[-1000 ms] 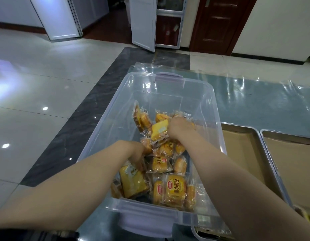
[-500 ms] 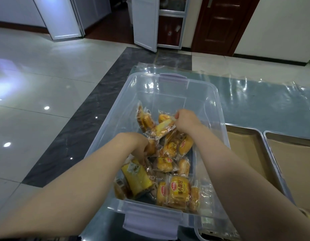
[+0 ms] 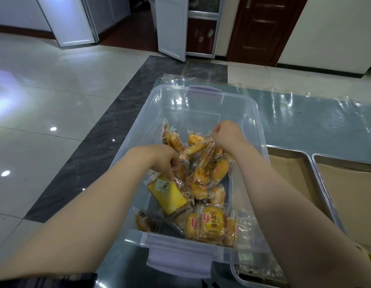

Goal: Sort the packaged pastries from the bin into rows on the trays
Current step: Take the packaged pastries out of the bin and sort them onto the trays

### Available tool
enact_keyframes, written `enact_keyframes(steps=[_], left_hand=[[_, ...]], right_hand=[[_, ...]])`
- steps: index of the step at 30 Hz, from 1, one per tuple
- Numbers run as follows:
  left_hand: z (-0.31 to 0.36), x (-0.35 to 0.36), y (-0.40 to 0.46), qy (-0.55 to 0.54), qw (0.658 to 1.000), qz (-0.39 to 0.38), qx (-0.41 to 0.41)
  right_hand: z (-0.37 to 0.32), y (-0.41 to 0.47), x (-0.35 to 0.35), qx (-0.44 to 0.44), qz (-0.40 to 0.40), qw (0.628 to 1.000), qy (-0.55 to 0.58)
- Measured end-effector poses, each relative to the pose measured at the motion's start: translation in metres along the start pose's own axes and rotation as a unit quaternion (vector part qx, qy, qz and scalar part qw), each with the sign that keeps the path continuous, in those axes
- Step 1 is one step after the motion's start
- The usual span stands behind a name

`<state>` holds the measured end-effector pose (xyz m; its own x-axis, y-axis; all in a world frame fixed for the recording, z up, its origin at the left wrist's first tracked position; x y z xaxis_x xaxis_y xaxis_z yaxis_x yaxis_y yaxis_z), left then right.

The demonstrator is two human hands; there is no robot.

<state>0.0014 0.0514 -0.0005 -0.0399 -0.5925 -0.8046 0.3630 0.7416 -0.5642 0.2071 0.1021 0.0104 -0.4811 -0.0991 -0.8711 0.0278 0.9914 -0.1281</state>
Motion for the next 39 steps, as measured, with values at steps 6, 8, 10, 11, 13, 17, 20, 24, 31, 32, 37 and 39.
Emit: enact_keyframes(steps=[6,8,10,11,13,17,20,24,31,32,37,39], left_hand=[[0.009,-0.001,-0.005,0.014,0.999,0.019,0.023],[0.013,-0.003,-0.007,0.008,0.999,0.027,0.039],[0.013,-0.005,-0.009,-0.015,0.998,0.037,0.049],[0.012,-0.007,-0.011,-0.031,0.997,0.041,0.053],[0.014,-0.01,-0.018,-0.061,0.995,0.05,0.067],[0.026,-0.02,-0.038,-0.083,0.989,0.067,0.101],[0.036,-0.025,-0.053,-0.115,0.982,0.089,0.123],[0.052,-0.028,-0.07,-0.19,0.962,0.13,0.144],[0.096,-0.04,-0.097,-0.304,0.909,0.22,0.183],[0.105,-0.044,-0.102,-0.321,0.897,0.236,0.193],[0.161,-0.061,-0.126,-0.357,0.854,0.297,0.236],[0.182,-0.063,-0.129,-0.362,0.846,0.309,0.238]], right_hand=[[-0.007,-0.004,-0.005,-0.009,0.015,0.995,0.093],[-0.01,-0.01,-0.006,-0.021,0.014,0.995,0.096],[-0.011,-0.014,-0.01,-0.033,0.017,0.996,0.076],[-0.012,-0.016,-0.013,-0.04,0.017,0.997,0.065],[-0.013,-0.021,-0.024,-0.06,0.018,0.996,0.058],[-0.01,-0.04,-0.049,-0.091,0.032,0.988,0.12],[-0.002,-0.055,-0.067,-0.1,0.062,0.974,0.194],[0.009,-0.075,-0.087,-0.117,0.089,0.94,0.306],[0.04,-0.111,-0.136,-0.146,0.135,0.885,0.42],[0.045,-0.117,-0.145,-0.146,0.139,0.877,0.436],[0.072,-0.154,-0.189,-0.16,0.141,0.829,0.517],[0.087,-0.166,-0.205,-0.16,0.146,0.82,0.53]])
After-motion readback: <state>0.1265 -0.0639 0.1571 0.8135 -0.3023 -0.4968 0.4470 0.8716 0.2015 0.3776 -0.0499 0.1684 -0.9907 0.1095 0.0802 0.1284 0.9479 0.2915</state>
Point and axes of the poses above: each hand's wrist, its own y-axis towards the middle knuckle, its own x-axis out of the palm, z = x × y, the point moved 1 cm from there along y, towards the middle knuckle, and after that the axes turned 3 degrees about -z, right-handed, at the moved point
